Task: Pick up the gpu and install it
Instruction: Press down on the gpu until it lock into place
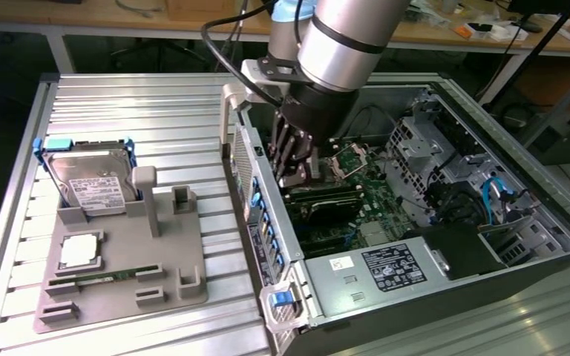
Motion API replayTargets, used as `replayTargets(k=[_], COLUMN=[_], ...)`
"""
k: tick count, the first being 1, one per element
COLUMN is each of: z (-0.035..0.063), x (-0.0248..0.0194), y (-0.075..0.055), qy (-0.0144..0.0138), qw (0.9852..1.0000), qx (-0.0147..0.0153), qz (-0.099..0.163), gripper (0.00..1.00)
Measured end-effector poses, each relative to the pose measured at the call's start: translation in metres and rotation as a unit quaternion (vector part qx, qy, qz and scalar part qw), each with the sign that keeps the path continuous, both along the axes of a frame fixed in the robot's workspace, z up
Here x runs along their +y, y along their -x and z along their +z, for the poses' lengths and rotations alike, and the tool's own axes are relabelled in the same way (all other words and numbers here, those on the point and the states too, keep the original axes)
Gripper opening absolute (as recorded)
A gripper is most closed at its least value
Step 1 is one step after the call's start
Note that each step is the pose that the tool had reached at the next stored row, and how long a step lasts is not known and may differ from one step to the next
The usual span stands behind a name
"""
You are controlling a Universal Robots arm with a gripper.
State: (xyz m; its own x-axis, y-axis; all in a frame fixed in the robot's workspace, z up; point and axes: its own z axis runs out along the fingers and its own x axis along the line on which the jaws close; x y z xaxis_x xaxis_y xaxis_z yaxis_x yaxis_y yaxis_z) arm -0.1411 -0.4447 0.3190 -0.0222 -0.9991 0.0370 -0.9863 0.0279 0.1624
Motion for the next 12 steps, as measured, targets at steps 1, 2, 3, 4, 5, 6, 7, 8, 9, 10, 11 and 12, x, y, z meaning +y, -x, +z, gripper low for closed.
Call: replayTargets(k=[1, 2, 3, 4, 5, 6, 7, 8, 9, 10, 11, 12], z=[0.0, 0.0, 0.0002, 0.0002, 0.0002, 0.0002, 0.0002, 0.0001, -0.0001, -0.0001, -0.0001, -0.0001], x=[0.0, 0.0, 0.0, 0.0, -0.0001, -0.0001, 0.0, 0.0, -0.0001, -0.0001, -0.0001, -0.0001], y=[-0.0001, -0.0002, -0.0005, -0.0006, -0.0009, -0.0012, -0.0016, -0.0019, -0.0023, -0.0027, -0.0027, -0.0029], qy=[-0.0001, -0.0001, 0.0, 0.0, 0.0001, 0.0004, 0.0009, 0.0014, 0.002, 0.003, 0.0033, 0.0033], qw=[1.0, 1.0, 1.0, 1.0, 1.0, 1.0, 1.0, 1.0, 1.0, 1.0, 1.0, 1.0], qx=[-0.0001, -0.0001, -0.0001, -0.0003, -0.0004, -0.0006, -0.0008, -0.0009, -0.0011, -0.0011, -0.0011, -0.0011], qz=[0.0, 0.0, 0.0, 0.0, 0.001, 0.001, 0.001, 0.001, 0.002, 0.002, 0.002, 0.002], gripper=[0.24, 0.24, 0.3, 0.3, 0.3, 0.3, 0.3, 0.3, 0.3, 0.3, 0.31, 0.31])
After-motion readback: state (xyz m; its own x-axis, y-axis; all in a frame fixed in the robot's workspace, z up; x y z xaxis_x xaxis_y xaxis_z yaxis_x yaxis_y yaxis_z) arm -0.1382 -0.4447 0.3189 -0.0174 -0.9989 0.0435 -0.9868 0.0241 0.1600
